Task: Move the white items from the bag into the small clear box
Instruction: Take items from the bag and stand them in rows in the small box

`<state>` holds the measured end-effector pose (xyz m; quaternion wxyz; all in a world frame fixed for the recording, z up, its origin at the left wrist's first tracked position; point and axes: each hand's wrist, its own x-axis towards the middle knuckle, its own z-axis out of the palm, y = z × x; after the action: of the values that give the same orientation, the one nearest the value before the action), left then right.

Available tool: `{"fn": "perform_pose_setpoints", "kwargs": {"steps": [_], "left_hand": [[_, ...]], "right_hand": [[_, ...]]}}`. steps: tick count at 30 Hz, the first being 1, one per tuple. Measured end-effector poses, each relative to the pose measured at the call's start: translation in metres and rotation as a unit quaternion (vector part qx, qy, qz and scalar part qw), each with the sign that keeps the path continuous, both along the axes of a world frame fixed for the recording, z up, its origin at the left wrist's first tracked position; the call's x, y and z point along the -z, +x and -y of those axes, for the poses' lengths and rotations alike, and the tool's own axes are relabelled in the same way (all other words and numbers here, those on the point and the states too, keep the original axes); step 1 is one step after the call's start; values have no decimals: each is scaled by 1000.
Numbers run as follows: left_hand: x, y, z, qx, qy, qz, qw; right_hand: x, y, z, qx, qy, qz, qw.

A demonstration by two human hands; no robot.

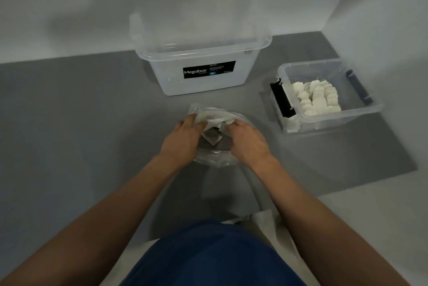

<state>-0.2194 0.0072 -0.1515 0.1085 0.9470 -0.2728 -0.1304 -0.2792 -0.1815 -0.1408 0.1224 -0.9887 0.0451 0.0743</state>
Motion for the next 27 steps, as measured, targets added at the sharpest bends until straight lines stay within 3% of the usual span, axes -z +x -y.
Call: {"fn": "perform_pose_setpoints", "kwargs": {"steps": [8,11,14,19,27], "left_hand": [[4,2,-1,-26,-91,-7,995],[9,4,-6,-22,-130,-11,991],[9,3,-10,-20,-114,-20,993],[5,-3,-10,-28,-64,7,998],[-1,-3,-19,-28,-104,-25,994]], "right_hand": [[-4,-1,-3,-3,-15,-44,999],[-5,-1,-11,-14,-5,-16,1000],[-5,6,-24,-22,35,10,999],[-3,18,-38,19,52,-52,997],[-15,20,-35,-34,74,-91,993]]}}
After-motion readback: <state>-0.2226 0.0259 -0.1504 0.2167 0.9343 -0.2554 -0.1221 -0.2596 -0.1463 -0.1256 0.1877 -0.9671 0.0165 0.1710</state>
